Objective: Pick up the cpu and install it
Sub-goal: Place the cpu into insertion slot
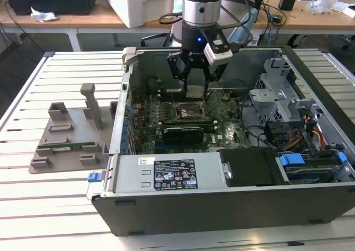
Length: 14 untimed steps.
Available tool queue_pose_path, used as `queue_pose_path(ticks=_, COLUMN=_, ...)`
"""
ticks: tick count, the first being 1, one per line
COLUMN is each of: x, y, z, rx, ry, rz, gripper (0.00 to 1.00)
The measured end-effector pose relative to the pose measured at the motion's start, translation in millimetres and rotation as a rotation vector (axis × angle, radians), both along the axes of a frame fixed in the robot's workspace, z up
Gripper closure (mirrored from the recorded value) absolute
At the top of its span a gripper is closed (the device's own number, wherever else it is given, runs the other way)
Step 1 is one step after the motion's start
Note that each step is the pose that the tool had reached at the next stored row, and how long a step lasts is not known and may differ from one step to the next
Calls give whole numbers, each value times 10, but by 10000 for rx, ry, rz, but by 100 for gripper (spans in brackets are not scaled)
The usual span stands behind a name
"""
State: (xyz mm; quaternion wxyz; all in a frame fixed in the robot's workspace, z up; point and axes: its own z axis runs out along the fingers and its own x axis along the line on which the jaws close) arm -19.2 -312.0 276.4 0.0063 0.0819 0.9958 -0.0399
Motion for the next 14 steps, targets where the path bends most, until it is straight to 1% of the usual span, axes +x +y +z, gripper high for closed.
queue_pose_path(ticks=5, x=1, y=0, z=0, rx=-15, ry=0, rz=-509, gripper=46)
queue_pose_path(ticks=7, x=1, y=0, z=0, rx=-24, ry=0, rz=-871, gripper=46)
queue_pose_path(ticks=14, x=1, y=0, z=0, rx=-48, ry=0, rz=-1783, gripper=46)
